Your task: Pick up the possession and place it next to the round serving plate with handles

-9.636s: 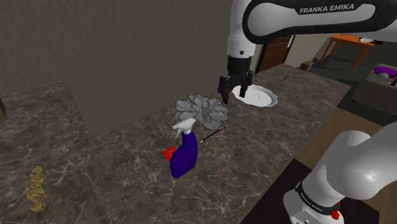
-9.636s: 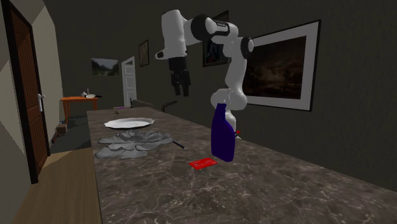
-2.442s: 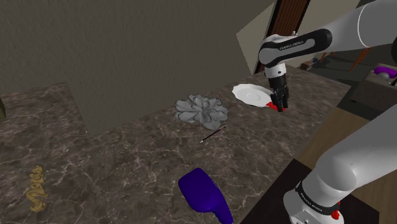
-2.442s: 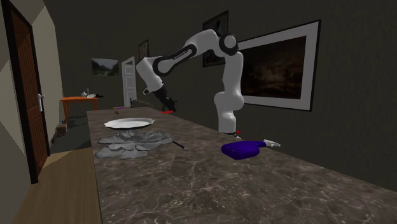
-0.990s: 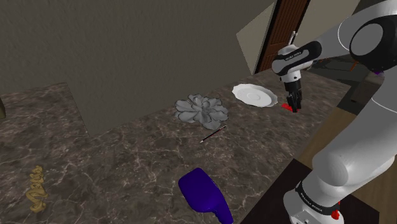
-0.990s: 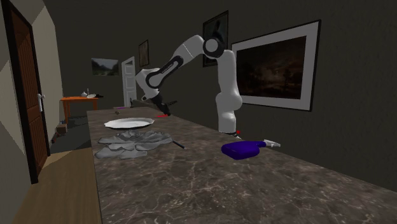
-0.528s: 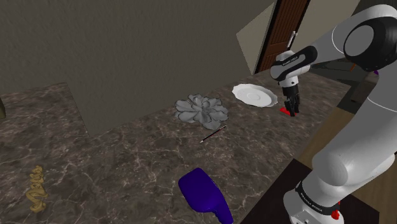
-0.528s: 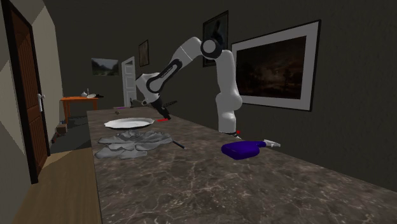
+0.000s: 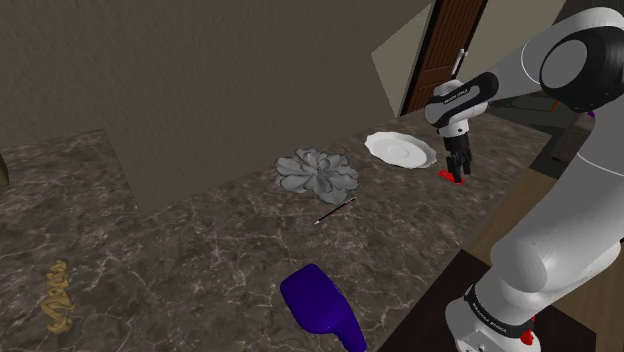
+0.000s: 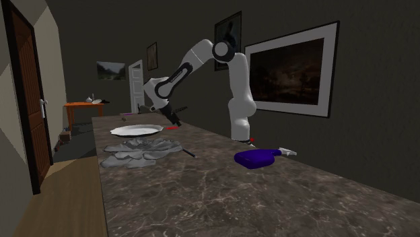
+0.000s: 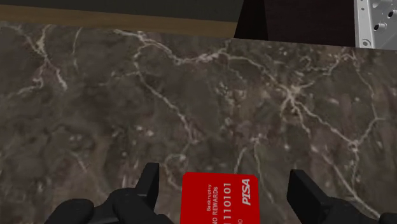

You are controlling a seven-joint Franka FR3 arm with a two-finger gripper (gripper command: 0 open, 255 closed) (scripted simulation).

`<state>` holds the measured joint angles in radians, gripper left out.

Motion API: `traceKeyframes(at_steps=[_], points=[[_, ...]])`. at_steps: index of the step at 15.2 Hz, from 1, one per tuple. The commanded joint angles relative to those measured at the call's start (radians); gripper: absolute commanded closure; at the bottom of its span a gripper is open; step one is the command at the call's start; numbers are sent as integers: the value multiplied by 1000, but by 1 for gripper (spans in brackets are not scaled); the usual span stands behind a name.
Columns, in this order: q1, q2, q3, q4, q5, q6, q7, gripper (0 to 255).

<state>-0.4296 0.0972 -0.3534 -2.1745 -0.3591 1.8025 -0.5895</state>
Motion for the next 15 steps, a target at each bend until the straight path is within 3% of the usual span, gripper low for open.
traceKeyframes(at_steps=[1, 3, 7, 15], points=[[0, 0, 0, 0, 0, 0, 0, 0], [0, 0, 0, 0, 0, 0, 0, 0], [20, 5, 18, 123, 25, -122, -12, 0], [20, 5, 18, 123, 25, -122, -12, 0]])
